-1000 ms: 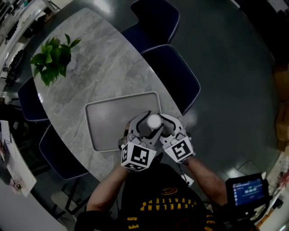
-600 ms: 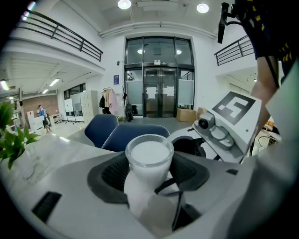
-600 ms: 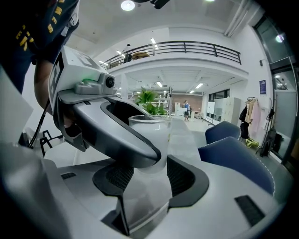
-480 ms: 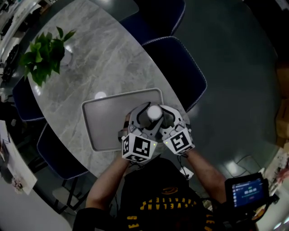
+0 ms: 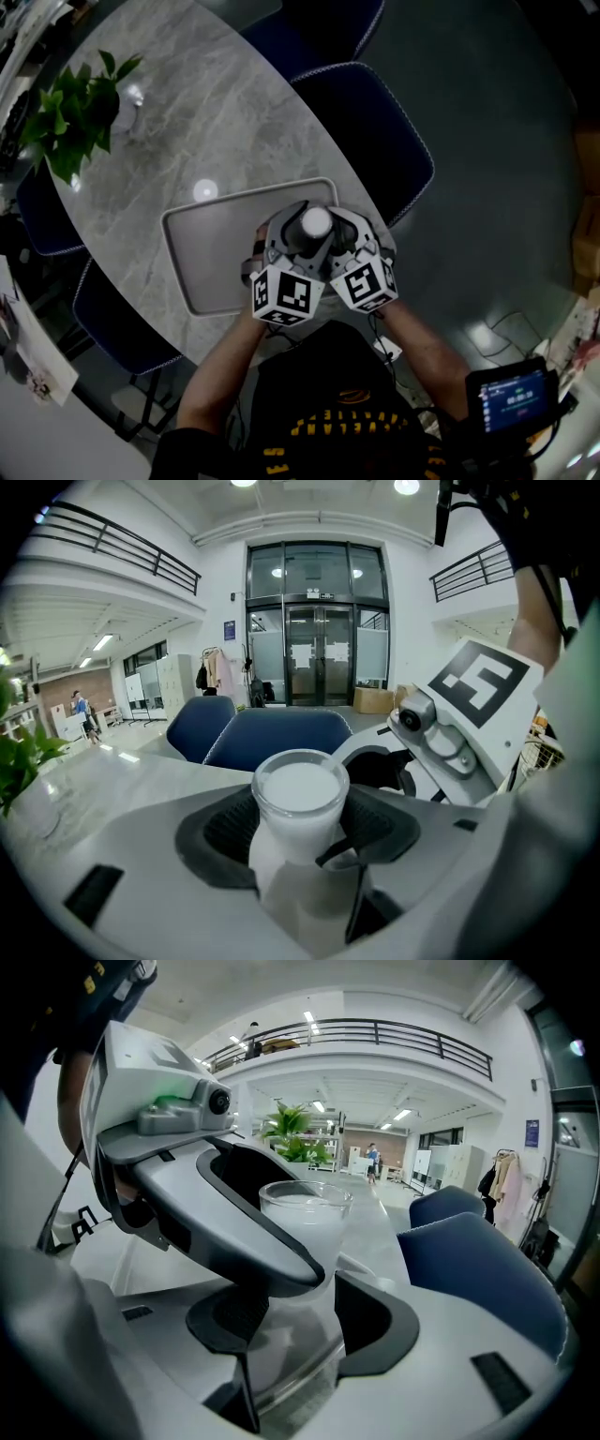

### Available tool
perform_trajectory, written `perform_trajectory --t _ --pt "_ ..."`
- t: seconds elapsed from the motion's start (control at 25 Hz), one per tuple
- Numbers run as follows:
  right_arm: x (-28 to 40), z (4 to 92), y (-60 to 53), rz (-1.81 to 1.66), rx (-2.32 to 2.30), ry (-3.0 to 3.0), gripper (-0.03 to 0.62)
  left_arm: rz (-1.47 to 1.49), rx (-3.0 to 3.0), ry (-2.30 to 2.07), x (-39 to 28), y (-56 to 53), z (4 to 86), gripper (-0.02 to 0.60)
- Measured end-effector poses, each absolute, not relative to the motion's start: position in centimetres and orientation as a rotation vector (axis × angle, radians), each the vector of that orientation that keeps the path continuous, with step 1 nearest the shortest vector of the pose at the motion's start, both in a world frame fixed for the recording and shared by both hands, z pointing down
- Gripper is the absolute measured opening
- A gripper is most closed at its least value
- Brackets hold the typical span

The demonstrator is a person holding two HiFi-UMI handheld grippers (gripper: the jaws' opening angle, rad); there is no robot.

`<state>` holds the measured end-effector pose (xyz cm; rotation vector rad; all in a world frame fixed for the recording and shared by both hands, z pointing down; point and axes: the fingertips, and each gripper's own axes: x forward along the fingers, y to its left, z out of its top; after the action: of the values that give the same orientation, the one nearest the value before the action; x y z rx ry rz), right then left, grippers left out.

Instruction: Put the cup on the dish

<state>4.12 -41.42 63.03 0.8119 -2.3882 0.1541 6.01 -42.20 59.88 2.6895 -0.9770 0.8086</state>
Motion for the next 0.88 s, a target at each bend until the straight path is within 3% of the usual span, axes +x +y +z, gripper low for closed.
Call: perform_trajectory --t 0.88 --pt "4.0 65.4 -42.2 0.173 0.811 -2.23 0.224 0.881 2.629 -0.992 5.2 -43.1 62.6 0.267"
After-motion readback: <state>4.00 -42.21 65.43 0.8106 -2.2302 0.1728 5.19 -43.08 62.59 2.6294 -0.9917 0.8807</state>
